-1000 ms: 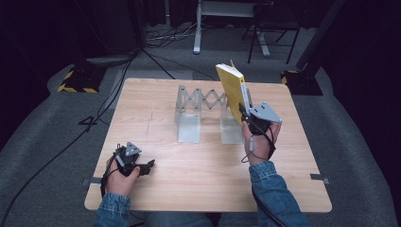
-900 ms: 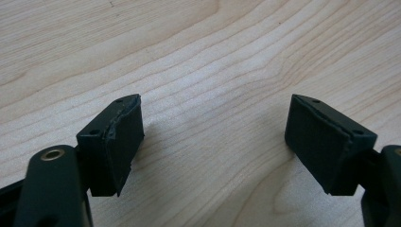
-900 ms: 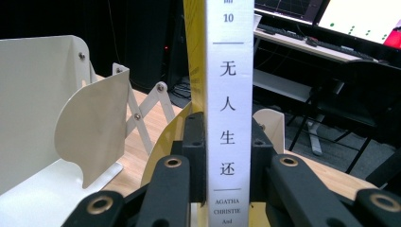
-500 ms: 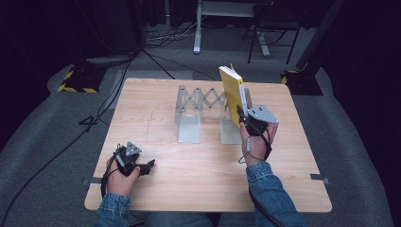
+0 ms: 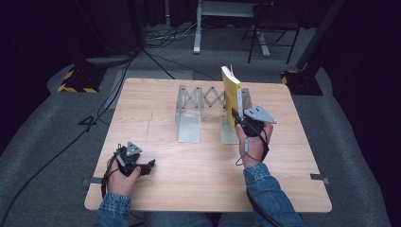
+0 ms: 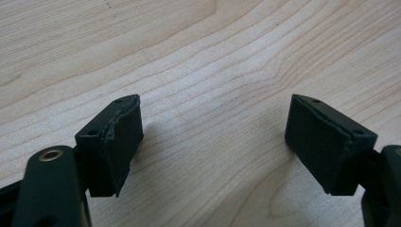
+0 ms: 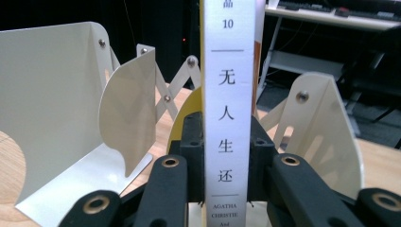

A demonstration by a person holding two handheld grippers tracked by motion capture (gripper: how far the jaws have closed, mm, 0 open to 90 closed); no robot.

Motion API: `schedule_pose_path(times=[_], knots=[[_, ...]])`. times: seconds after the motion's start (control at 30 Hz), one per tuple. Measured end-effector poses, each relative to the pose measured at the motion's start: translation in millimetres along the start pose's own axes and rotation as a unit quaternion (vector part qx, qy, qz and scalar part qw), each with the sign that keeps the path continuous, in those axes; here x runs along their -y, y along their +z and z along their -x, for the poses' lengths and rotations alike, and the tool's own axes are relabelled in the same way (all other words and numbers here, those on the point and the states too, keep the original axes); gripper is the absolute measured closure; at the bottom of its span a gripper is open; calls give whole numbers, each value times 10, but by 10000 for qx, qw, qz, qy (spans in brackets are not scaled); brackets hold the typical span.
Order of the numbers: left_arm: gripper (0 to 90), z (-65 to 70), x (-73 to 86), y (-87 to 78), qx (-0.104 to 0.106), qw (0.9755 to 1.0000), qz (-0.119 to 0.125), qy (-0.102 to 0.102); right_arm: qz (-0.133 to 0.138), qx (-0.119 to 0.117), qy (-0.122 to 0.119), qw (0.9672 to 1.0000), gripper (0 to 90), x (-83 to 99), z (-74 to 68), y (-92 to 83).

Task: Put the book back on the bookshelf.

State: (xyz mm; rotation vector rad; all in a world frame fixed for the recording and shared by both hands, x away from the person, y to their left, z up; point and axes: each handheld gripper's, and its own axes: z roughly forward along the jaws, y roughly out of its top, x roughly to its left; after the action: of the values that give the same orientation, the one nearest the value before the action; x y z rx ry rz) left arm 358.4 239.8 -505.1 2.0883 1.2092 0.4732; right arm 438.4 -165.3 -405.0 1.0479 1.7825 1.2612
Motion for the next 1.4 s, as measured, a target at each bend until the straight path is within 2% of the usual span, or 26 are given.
schedule_pose_path(times=[0.27,0.53,0.63,0.87,1.0,1.03,1.4], knots=[[206,9,-7,1,6,10000,-24,7,-207,-96,192,9996,742,145,-45,45],[206,16,-8,6,-8,10000,-4,3,-316,-160,231,9991,728,248,-103,87],[206,15,-8,6,-10,10000,-6,4,-349,-183,229,9990,720,282,-125,99],[204,24,-13,13,9,10000,-14,5,-414,-183,60,9990,700,298,-159,105],[201,21,-14,13,15,10000,-18,26,-621,-191,21,9979,700,374,-136,138],[201,19,-15,11,24,10000,-27,29,-682,-185,63,9975,702,447,-112,161],[201,19,-15,11,26,10000,-29,29,-682,-216,-8,9974,693,449,-82,163]])
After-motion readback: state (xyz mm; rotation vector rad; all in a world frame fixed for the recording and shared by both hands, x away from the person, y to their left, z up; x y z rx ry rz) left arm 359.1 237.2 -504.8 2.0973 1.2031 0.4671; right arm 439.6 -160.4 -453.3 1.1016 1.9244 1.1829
